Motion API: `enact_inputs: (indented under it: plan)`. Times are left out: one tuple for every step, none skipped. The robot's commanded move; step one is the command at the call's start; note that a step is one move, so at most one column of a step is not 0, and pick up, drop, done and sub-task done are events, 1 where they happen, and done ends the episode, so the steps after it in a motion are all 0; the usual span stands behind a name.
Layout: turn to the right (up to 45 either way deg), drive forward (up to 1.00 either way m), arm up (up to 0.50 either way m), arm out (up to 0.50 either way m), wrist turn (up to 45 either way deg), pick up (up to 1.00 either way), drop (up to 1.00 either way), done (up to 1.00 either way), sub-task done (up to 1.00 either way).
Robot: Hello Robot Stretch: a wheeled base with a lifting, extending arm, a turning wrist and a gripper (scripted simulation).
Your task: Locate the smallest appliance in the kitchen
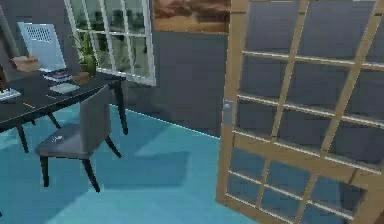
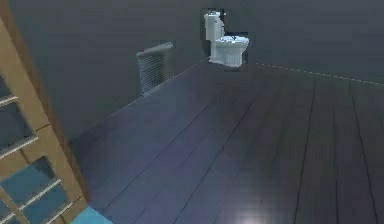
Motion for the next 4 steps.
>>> enact_inputs:
  plan:
    - [-45.0,0.00,0.00,0.00,0.0,0.00,0.00,0.00,0.00]
    - [-27.0,0.00,0.00,0.00,0.0,0.00,0.00,0.00,0.00]
    - [0.0,0.60,0.00,0.00,0.0,0.00,0.00,0.00,0.00]
    - [-18.0,0.00,0.00,0.00,0.0,0.00,0.00,0.00,0.00]
